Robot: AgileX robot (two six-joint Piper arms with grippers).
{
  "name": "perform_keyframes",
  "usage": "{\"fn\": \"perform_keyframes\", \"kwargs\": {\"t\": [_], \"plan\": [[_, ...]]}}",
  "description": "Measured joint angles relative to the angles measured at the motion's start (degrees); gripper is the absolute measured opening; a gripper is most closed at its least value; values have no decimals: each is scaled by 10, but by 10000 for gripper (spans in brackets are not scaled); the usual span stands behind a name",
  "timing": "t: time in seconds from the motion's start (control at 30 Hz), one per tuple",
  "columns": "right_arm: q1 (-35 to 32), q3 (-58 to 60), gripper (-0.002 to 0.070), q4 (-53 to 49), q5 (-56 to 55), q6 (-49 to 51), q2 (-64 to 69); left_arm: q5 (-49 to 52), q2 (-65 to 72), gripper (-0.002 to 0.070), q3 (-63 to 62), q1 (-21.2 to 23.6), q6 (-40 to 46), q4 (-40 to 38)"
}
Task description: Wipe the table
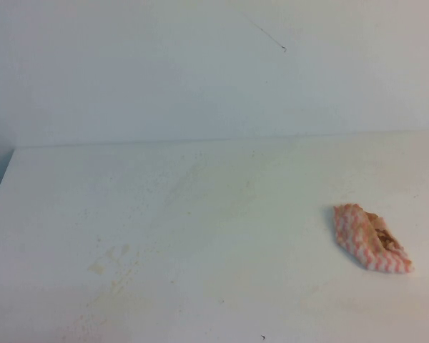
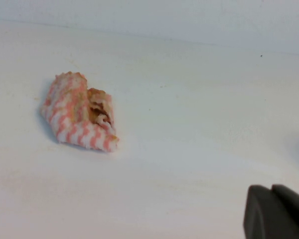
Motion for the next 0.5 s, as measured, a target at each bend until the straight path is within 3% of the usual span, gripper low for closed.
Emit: {"fn": "perform_keyframes", "kwargs": {"t": [0.5], "plan": [[-38,0,-2,0,0,0,0,0,-1,0,0,0,0,0]]}}
